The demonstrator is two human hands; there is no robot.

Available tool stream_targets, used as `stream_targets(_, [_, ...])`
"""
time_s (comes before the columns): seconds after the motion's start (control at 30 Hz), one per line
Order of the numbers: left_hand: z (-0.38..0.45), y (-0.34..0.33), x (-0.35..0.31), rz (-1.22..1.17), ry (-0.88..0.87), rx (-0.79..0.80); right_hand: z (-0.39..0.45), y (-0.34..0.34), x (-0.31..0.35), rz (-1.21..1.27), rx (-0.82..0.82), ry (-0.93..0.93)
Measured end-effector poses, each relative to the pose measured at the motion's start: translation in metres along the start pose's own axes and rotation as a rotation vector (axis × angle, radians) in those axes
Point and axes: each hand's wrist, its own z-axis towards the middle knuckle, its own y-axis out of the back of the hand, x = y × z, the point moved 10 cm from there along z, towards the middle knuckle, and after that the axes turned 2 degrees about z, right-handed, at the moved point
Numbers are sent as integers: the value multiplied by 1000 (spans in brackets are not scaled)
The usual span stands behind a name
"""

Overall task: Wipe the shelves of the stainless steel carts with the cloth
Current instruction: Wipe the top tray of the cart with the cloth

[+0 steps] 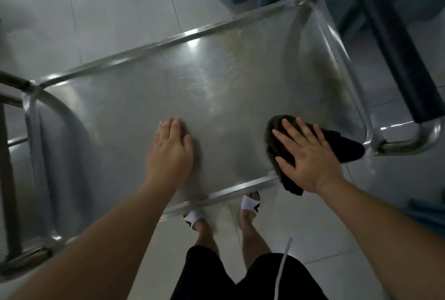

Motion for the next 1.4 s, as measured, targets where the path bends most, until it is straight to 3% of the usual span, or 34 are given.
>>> stream_targets(0.23, [17, -4, 44, 33, 190, -200, 2, 30, -134, 63, -60, -441])
stream_targets(0.37, [19, -13, 57, 46, 194, -224, 14, 26, -121, 128, -176, -674])
stream_targets(0.43, [21, -16, 60, 49, 195, -238, 19, 22, -90, 155, -212, -707])
stream_targets(0.57, [20, -17, 63, 55, 187, -257, 31, 5, 30, 139, -177, -474])
stream_targets(0.73, [20, -18, 65, 56, 190, -288, 66, -22, 201, 159, 2, 124])
stream_targets(0.83, [21, -17, 66, 34, 199, -289, 97, -26, 231, 116, 100, 401])
stream_targets(0.9, [20, -15, 64, 34, 194, -306, 116, -18, 212, 97, 98, 450])
stream_targets(1.07, [19, -16, 62, 36, 183, -278, 158, 28, 49, 64, -77, 11])
stream_targets(1.23, [19, -16, 59, 29, 172, -286, 124, 58, -114, -13, -134, -323])
stream_targets(1.3, [18, -16, 59, 38, 174, -285, 113, 61, -140, 8, -147, -503])
stream_targets(1.4, [19, -18, 60, 50, 176, -280, 112, 54, -108, 96, -193, -722])
